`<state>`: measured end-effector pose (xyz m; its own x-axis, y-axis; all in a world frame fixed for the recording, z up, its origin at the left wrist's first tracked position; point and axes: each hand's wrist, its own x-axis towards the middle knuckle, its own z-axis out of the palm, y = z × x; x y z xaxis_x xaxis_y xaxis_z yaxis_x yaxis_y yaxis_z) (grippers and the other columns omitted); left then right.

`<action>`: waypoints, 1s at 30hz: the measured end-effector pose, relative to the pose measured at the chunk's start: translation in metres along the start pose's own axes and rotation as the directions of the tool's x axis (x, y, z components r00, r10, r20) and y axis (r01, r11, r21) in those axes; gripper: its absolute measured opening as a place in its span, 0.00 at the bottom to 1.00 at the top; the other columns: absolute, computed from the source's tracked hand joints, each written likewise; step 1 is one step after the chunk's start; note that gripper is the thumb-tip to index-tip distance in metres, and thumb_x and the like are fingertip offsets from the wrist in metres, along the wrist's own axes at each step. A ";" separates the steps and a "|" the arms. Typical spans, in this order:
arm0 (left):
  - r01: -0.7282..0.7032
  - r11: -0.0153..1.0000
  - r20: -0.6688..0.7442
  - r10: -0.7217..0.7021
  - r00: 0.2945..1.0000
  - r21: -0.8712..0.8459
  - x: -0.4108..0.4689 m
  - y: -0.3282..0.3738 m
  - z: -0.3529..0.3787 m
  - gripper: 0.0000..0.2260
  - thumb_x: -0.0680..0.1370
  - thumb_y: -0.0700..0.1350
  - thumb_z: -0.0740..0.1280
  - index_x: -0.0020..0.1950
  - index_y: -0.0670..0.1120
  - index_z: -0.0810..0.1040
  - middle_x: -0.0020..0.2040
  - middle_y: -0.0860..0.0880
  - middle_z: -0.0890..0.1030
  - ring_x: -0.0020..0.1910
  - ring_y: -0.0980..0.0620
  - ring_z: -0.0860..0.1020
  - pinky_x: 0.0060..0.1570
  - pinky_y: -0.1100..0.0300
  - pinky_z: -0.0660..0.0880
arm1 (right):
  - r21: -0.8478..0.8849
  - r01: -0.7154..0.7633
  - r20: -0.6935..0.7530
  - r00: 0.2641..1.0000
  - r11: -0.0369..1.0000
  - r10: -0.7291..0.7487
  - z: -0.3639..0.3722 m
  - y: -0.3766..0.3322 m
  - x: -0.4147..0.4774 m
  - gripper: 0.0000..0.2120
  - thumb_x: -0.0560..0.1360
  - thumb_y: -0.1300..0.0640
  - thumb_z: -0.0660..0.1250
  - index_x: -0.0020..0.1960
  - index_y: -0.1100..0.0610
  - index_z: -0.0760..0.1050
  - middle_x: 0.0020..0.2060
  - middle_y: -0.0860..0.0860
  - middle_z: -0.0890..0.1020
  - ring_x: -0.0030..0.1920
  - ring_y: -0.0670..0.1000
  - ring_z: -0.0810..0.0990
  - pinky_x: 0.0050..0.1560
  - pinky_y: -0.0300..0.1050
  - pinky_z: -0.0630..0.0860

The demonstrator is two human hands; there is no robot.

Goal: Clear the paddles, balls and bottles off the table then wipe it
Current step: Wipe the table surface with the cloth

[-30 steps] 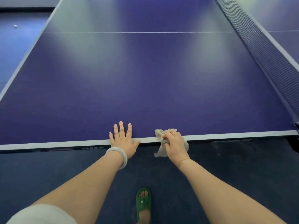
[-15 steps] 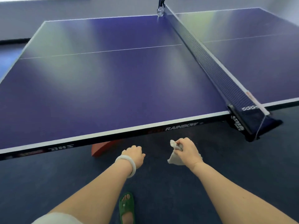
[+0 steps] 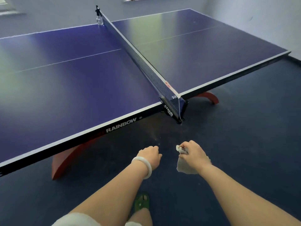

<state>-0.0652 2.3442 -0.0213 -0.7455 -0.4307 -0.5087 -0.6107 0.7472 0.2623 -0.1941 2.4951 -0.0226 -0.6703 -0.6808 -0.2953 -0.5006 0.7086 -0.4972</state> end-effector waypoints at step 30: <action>0.249 0.968 -0.072 -0.247 0.966 0.017 0.311 0.234 -0.119 0.16 0.84 0.52 0.55 0.67 0.44 0.70 0.65 0.44 0.73 0.64 0.42 0.72 0.63 0.49 0.67 | -0.142 0.169 0.034 0.986 0.975 -0.166 -0.249 0.195 0.332 0.03 0.76 0.53 0.69 0.48 0.52 0.77 0.44 0.46 0.73 0.48 0.50 0.74 0.52 0.46 0.72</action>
<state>-0.4719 2.3248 -0.0203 -0.5890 -0.6371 -0.4972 -0.7723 0.6249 0.1140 -0.6502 2.4536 -0.0143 -0.5589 -0.7949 -0.2359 -0.6794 0.6021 -0.4193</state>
